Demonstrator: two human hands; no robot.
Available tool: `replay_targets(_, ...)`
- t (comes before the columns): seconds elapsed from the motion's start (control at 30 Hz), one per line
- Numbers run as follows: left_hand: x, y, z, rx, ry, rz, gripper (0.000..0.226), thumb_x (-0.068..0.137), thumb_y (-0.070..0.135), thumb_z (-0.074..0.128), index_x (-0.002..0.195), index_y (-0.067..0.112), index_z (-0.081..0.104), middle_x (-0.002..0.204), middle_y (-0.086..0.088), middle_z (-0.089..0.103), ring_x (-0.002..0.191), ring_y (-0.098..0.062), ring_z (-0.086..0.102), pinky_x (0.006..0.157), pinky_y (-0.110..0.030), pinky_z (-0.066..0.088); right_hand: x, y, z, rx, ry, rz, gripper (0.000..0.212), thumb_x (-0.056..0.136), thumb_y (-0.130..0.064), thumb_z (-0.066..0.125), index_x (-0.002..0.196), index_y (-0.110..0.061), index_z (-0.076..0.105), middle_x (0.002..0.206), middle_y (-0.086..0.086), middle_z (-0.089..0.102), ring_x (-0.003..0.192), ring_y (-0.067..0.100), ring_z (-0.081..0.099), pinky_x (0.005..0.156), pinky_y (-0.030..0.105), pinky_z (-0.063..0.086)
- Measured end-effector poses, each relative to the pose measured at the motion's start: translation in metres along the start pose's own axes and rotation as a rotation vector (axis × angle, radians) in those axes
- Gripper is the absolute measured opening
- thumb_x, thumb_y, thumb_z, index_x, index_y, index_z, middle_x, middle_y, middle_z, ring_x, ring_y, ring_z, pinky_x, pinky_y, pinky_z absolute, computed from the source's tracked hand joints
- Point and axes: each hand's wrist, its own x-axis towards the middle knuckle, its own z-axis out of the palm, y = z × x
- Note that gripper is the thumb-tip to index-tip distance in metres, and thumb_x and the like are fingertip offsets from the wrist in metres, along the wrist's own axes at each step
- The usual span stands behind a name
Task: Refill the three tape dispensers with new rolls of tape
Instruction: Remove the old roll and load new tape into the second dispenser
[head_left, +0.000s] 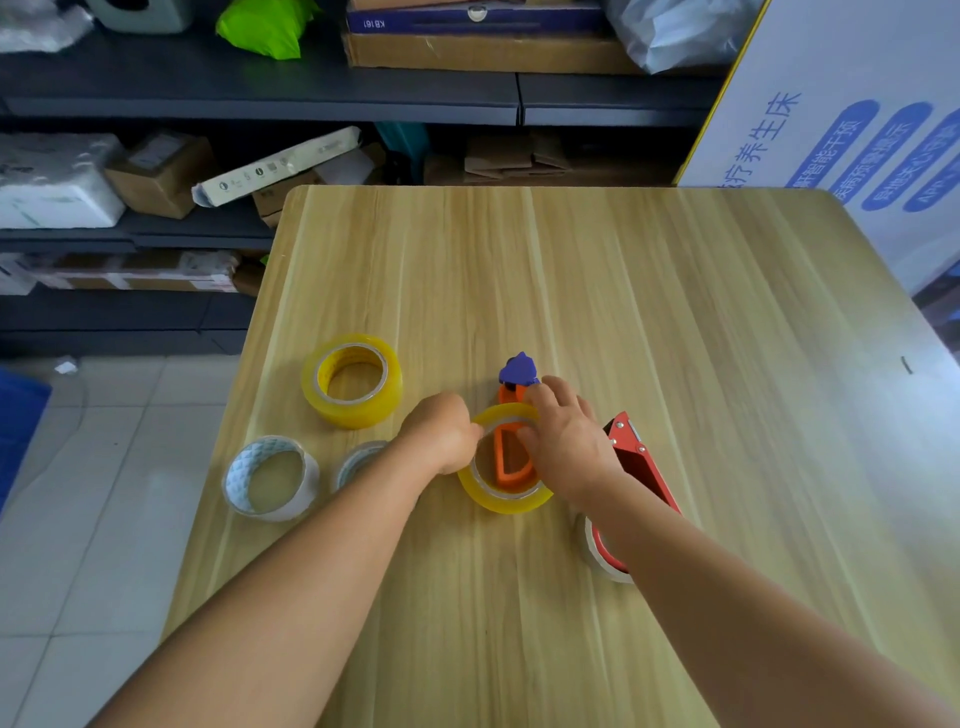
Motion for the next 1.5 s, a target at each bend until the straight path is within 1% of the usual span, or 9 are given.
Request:
replay_targets(0.17, 0.0, -0.002, -0.002, -0.091, 0.001, -0.003, 0.045, 0.095, 0.035, 0.05, 0.106, -0.008, 0.059, 0.107, -0.022, 0.062, 0.098, -0.037, 0.06, 0.063, -0.038, 0.046, 0.01, 0.0, -0.008, -0.063, 0.009, -0.017, 0.037, 0.097, -0.021, 0.043, 0.133, -0.013, 0.042, 0.153, 0.005, 0.024, 0.145, 0.024, 0.007, 0.108, 0.036, 0.03)
replay_targets(0.5, 0.011, -0.004, 0.017, -0.173, -0.156, -0.104, 0.036, 0.096, 0.035, 0.049, 0.095, 0.001, 0.06, 0.09, -0.017, 0.068, 0.09, -0.032, 0.068, 0.08, -0.036, 0.051, 0.019, 0.011, 0.012, -0.197, -0.116, 0.03, 0.028, 0.096, -0.022, 0.046, 0.123, -0.023, 0.054, 0.153, 0.008, 0.021, 0.143, 0.027, 0.009, 0.096, 0.037, 0.045)
replay_targets(0.63, 0.015, -0.005, 0.021, -0.191, -0.143, -0.108, 0.034, 0.095, 0.036, 0.05, 0.084, 0.005, 0.056, 0.09, -0.016, 0.07, 0.086, -0.031, 0.069, 0.081, -0.037, 0.053, 0.017, 0.012, 0.014, -0.231, -0.069, -0.026, 0.037, 0.098, -0.035, 0.04, 0.134, -0.031, 0.045, 0.159, 0.005, 0.008, 0.145, 0.026, 0.002, 0.111, 0.042, 0.024)
replay_targets(0.7, 0.016, -0.005, 0.021, -0.203, -0.129, -0.115, 0.034, 0.095, 0.037, 0.051, 0.083, 0.005, 0.055, 0.095, -0.017, 0.069, 0.087, -0.031, 0.068, 0.082, -0.038, 0.054, 0.008, 0.002, 0.013, -0.225, 0.039, -0.088, 0.041, 0.097, -0.038, 0.037, 0.135, -0.025, 0.046, 0.156, 0.006, 0.017, 0.142, 0.025, 0.011, 0.111, 0.039, 0.019)
replay_targets(0.83, 0.017, -0.007, 0.026, -0.253, -0.106, -0.133, 0.036, 0.093, 0.035, 0.054, 0.091, 0.0, 0.059, 0.098, -0.02, 0.068, 0.089, -0.035, 0.067, 0.083, -0.042, 0.055, -0.03, -0.018, 0.024, -0.118, 0.133, -0.134, 0.041, 0.09, -0.04, 0.049, 0.116, -0.01, 0.057, 0.121, 0.01, 0.05, 0.112, 0.03, 0.047, 0.095, 0.037, 0.034)
replay_targets(1.03, 0.013, -0.013, 0.032, -0.513, -0.065, -0.203, 0.035, 0.097, 0.029, 0.044, 0.097, -0.001, 0.062, 0.094, -0.019, 0.069, 0.086, -0.031, 0.068, 0.085, -0.043, 0.056, -0.04, -0.023, 0.041, -0.137, -0.056, -0.016, 0.084, 0.085, -0.049, 0.057, 0.145, -0.01, 0.014, 0.126, 0.008, 0.05, 0.119, 0.025, 0.05, 0.113, 0.038, 0.022)
replay_targets(1.13, 0.007, -0.018, 0.033, -0.609, -0.09, -0.188, 0.028, 0.091, 0.009, 0.041, 0.098, -0.004, 0.065, 0.099, -0.022, 0.069, 0.095, -0.035, 0.066, 0.088, -0.047, 0.054, -0.04, -0.022, 0.042, -0.144, -0.077, -0.022, 0.081, 0.089, -0.031, 0.055, 0.147, -0.008, 0.003, 0.116, 0.008, 0.059, 0.115, 0.024, 0.055, 0.116, 0.034, 0.011)
replay_targets(1.37, -0.008, -0.026, 0.028, -0.698, 0.031, 0.062, 0.013, 0.077, 0.009, 0.066, 0.076, 0.022, 0.063, 0.079, -0.001, 0.067, 0.076, -0.02, 0.062, 0.077, -0.038, 0.054, -0.046, -0.005, 0.006, 0.318, -0.111, 0.038, 0.077, 0.081, -0.019, 0.065, 0.144, -0.017, 0.021, 0.126, 0.014, 0.054, 0.11, 0.03, 0.057, 0.083, 0.03, 0.045)
replay_targets(1.5, -0.015, -0.026, 0.019, -0.741, 0.03, 0.21, 0.013, 0.076, 0.017, 0.073, 0.076, 0.022, 0.061, 0.072, 0.007, 0.063, 0.069, -0.008, 0.058, 0.069, -0.031, 0.051, -0.052, 0.003, -0.006, 0.542, -0.184, 0.102, 0.082, 0.08, -0.016, 0.067, 0.147, -0.029, 0.02, 0.142, 0.005, 0.046, 0.122, 0.02, 0.051, 0.091, 0.028, 0.046)
